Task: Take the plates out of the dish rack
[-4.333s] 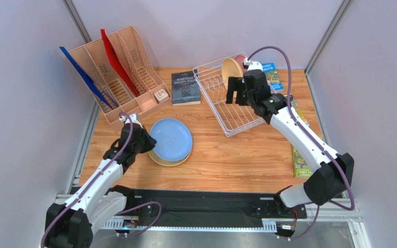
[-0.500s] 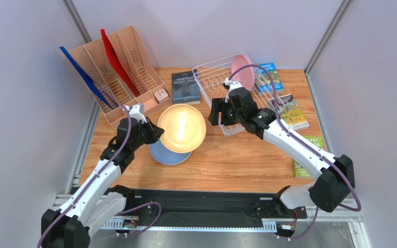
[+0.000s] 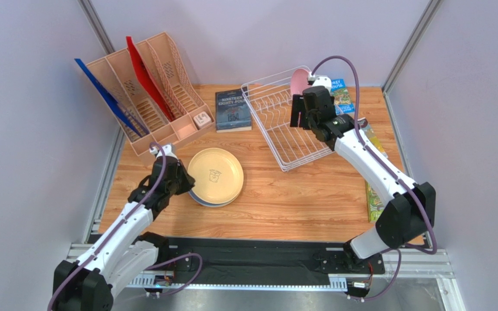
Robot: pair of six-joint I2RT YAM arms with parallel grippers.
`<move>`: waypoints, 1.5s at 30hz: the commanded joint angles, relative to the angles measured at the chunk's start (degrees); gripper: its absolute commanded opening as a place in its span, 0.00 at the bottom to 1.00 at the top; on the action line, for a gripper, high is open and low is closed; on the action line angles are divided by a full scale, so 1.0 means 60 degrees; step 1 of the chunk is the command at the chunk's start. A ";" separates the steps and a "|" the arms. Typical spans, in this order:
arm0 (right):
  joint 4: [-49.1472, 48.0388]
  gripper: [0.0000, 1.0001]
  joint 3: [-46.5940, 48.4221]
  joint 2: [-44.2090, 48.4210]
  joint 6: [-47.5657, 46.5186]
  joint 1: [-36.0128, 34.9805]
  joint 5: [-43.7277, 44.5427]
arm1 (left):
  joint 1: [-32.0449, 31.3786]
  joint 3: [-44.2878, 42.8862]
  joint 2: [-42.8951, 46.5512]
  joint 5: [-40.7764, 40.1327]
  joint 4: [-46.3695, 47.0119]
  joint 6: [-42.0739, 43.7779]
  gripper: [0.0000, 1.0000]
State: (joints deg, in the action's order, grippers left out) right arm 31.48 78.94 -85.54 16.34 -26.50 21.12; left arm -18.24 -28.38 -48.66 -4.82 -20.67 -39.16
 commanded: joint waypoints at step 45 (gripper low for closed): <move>-0.3208 0.00 0.4716 -0.6003 -0.4361 0.0976 0.4444 | 0.0008 -0.0543 0.0758 -0.0823 -0.0438 0.0549 0.77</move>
State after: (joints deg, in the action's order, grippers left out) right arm 20.18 108.84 -124.92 -5.98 -17.12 37.30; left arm -18.24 -29.78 -43.18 -10.59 -24.93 -36.91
